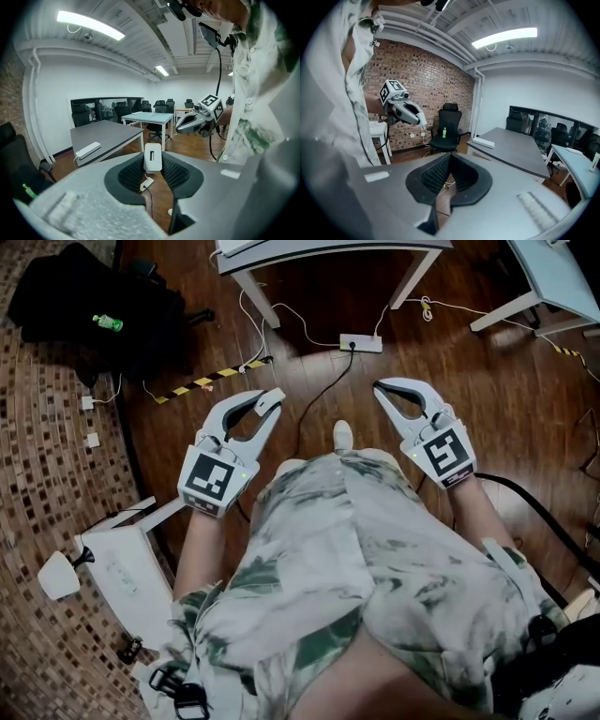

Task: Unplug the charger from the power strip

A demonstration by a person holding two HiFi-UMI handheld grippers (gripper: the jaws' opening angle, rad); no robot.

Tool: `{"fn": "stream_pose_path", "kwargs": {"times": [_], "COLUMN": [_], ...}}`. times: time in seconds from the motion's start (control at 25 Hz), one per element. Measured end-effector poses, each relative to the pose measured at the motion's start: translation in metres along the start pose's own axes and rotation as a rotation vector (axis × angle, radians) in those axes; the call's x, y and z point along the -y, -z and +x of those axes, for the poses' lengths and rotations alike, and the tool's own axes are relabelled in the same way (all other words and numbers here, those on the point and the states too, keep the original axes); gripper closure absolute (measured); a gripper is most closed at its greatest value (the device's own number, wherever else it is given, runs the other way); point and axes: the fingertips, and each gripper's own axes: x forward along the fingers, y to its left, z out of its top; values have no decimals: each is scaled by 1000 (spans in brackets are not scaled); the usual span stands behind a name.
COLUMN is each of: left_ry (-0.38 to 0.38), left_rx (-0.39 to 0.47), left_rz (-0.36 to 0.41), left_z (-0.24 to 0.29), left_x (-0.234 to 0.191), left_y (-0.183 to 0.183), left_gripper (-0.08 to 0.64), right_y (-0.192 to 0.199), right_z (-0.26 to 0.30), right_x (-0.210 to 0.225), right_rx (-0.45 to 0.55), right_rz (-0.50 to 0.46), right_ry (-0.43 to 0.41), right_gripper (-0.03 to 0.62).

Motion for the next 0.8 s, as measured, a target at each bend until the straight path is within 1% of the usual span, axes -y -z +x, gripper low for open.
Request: {"fn": "stream_pose_path", "kwargs": {"times": [0.12,0.24,0.36,0.44,0.52,0.68,0.8], "left_ry": [36,80,98,113,132,153,140], "left_rx": [20,56,50,53,61,47,79], "left_rz": [21,-7,-1,-17,-24,-20,-30], "left_z": [-29,-70,-93,-107,-119,-139,-150], "left_x": [29,57,76,88,98,119,118], "left_y": [4,12,27,36,45,67,64], "left_gripper": [453,453,453,453,453,453,453], "right_y": [-12,-23,-20,-18,-21,-24,-29], "right_z": [-14,-23,-22,-24,-30,-49,-57], "right_x": [-34,-82,-120,-145,-166,-208,-220], "right_rx": [2,-6,-9,-9,-4,-1,14], "right_rz": [-22,-34,-16,-6,-15,-8,-11], "right_ry": [19,29,8,-1,4,13,30], "right_gripper": [586,586,586,586,586,584,584]}}
